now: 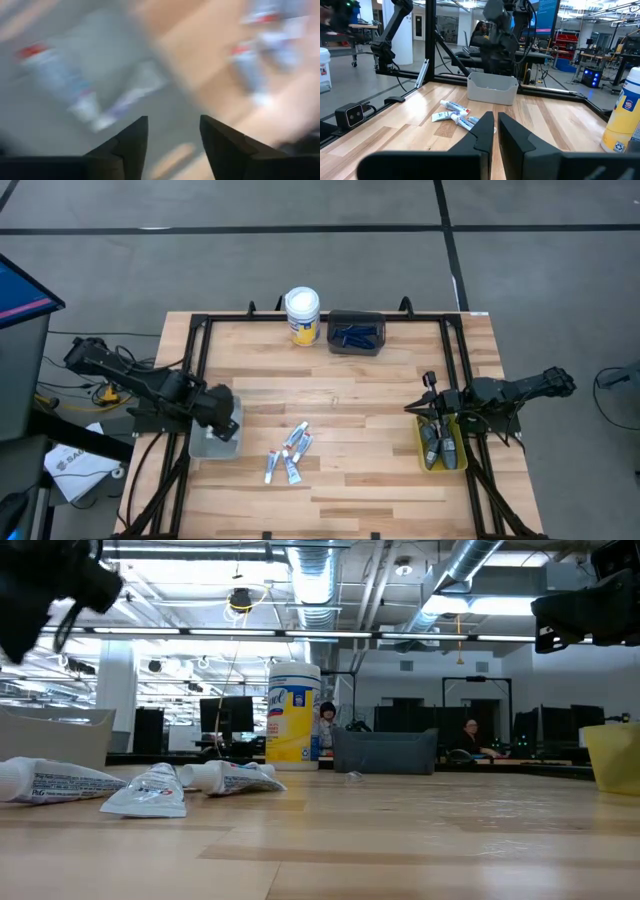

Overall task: Pick & Place Travel size toiletries
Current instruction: Put the white toothpaste into the gray bin

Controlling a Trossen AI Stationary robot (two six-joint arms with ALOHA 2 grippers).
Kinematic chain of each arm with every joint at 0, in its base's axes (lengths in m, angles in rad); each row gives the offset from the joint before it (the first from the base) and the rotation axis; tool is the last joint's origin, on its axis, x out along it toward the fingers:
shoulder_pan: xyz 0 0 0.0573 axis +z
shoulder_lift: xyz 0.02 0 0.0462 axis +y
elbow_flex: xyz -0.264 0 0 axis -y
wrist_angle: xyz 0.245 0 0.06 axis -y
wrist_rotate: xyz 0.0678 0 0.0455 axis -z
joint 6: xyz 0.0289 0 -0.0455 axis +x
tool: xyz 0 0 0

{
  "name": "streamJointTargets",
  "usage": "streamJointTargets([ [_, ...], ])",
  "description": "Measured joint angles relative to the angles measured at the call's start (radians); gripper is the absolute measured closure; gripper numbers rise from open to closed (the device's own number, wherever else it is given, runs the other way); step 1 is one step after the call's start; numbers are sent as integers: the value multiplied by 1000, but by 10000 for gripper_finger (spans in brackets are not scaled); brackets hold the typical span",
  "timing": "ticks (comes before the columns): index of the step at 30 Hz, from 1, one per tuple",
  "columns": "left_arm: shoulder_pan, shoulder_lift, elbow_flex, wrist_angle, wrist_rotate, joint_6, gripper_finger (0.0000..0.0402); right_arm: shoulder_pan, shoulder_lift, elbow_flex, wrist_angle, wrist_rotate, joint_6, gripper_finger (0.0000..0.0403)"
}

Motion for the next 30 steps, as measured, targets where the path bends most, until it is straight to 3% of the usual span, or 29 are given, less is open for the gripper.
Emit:
streamJointTargets([
  [5, -2, 18, 0, 431, -3, 165, 192, 0, 0, 0, 0, 0, 0, 386],
  [9, -46, 88, 0, 787, -6, 452, 180, 0, 0, 0, 0, 0, 0, 386],
  [12, -110, 158, 1, 944, -13, 679, 181, 0, 0, 0, 0, 0, 0, 386],
  [23, -314, 452, 0, 927, -48, 1292, 182, 0, 0, 0, 0, 0, 0, 386],
  [30, -356, 557, 0, 930, -52, 1531, 164, 0, 0, 0, 0, 0, 0, 386],
])
